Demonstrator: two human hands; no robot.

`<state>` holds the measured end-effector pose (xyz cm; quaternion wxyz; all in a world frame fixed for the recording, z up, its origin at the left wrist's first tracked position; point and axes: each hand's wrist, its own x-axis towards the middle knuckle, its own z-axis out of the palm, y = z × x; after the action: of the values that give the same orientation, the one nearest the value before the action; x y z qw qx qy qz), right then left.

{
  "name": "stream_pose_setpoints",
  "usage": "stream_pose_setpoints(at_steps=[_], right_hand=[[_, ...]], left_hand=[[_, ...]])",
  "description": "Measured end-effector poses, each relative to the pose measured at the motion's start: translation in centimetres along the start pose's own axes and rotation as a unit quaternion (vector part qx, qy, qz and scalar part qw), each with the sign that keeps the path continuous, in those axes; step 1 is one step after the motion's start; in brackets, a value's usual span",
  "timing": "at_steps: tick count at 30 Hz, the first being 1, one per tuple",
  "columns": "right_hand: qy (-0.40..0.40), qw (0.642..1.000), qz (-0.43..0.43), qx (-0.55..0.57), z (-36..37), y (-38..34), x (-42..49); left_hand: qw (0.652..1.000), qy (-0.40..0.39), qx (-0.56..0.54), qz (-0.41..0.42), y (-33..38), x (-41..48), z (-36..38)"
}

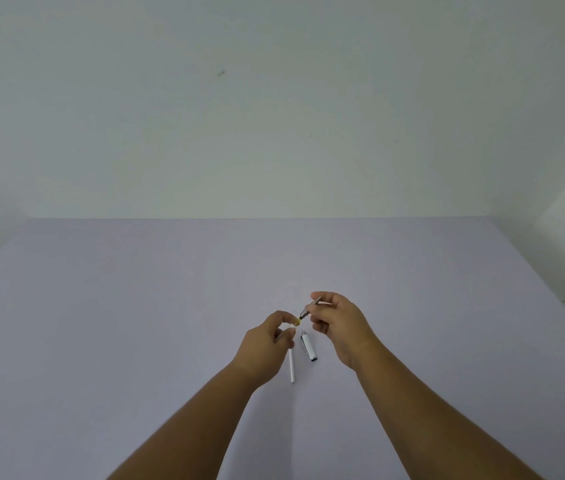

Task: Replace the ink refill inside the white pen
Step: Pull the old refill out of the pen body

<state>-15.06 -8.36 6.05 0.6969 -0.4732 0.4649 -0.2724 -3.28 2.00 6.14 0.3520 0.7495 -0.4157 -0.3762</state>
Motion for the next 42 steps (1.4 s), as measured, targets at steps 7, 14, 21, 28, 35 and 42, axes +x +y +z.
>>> stream_pose_setpoints(at_steps=[7, 14, 21, 28, 35, 42], right_hand=[[0.132, 0.99, -0.005, -0.051, -1.9, 0.7, 2.6], [0.052, 0.888, 0.003, -0.458, -3.3, 6.9, 3.5], [0.052, 0.873, -0.036, -0.483, -3.0, 8.0, 4.0], [0.063, 0.892, -0.037, -0.447, -3.3, 8.3, 4.1], [0.109, 0.964, -0.029, -0.241, -3.1, 6.7, 3.5], [0.017, 0.997, 0.032, -0.074, -0.8, 4.7, 3.3]], left_hand=[[0.999, 0.013, -0.031, -0.04, -0.9, 0.7, 0.1], [0.996, 0.012, -0.041, -0.074, -3.2, 1.9, 1.1], [0.995, 0.006, -0.035, -0.092, -4.4, 2.6, 1.4], [0.995, 0.002, -0.034, -0.093, -4.4, 2.9, 1.6], [0.995, -0.006, -0.038, -0.088, -4.1, 3.0, 2.0], [0.996, -0.011, -0.045, -0.071, -3.2, 3.1, 2.6]])
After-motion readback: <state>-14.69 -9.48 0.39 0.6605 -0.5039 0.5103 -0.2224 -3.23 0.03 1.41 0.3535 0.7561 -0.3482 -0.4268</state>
